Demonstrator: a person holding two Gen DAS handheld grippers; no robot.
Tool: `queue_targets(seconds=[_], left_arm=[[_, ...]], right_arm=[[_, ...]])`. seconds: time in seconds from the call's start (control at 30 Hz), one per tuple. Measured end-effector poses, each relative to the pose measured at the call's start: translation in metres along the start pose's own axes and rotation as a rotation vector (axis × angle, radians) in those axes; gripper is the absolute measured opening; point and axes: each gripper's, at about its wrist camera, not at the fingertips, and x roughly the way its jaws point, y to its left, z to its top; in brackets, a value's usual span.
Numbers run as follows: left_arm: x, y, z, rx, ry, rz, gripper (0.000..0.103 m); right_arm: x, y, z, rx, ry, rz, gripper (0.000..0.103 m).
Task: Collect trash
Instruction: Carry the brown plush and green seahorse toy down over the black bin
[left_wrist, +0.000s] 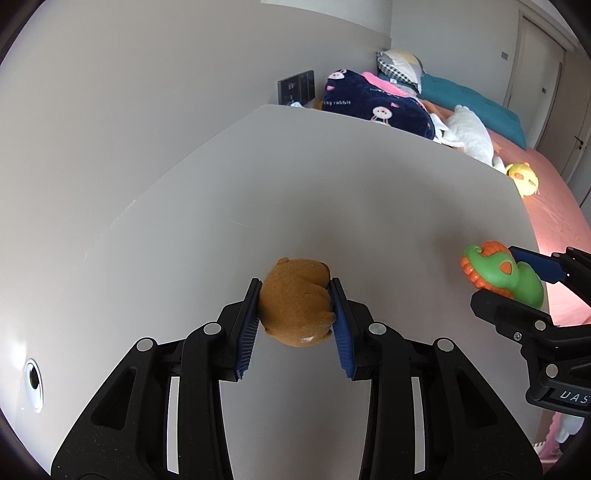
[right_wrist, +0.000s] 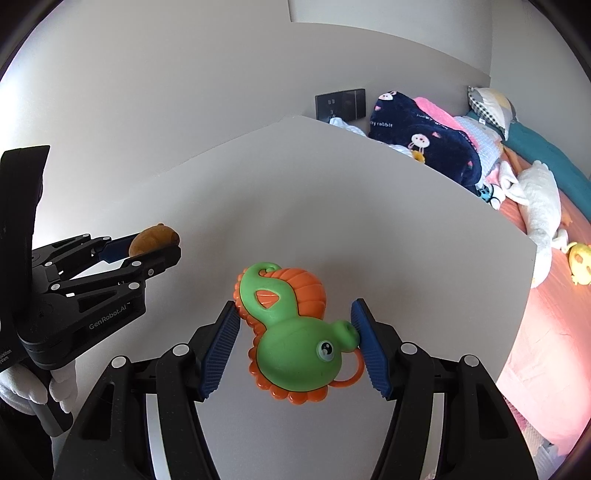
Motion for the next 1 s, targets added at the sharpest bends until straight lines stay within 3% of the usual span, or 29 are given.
queue_targets(seconds=[1.0], left_arm=[[-0.07,-0.09,-0.033,0.083,-0.048,-0.079,0.036]], right_arm=[[-0.108,-0.038,-0.064,0.077,-0.08,-0.071,0.064]])
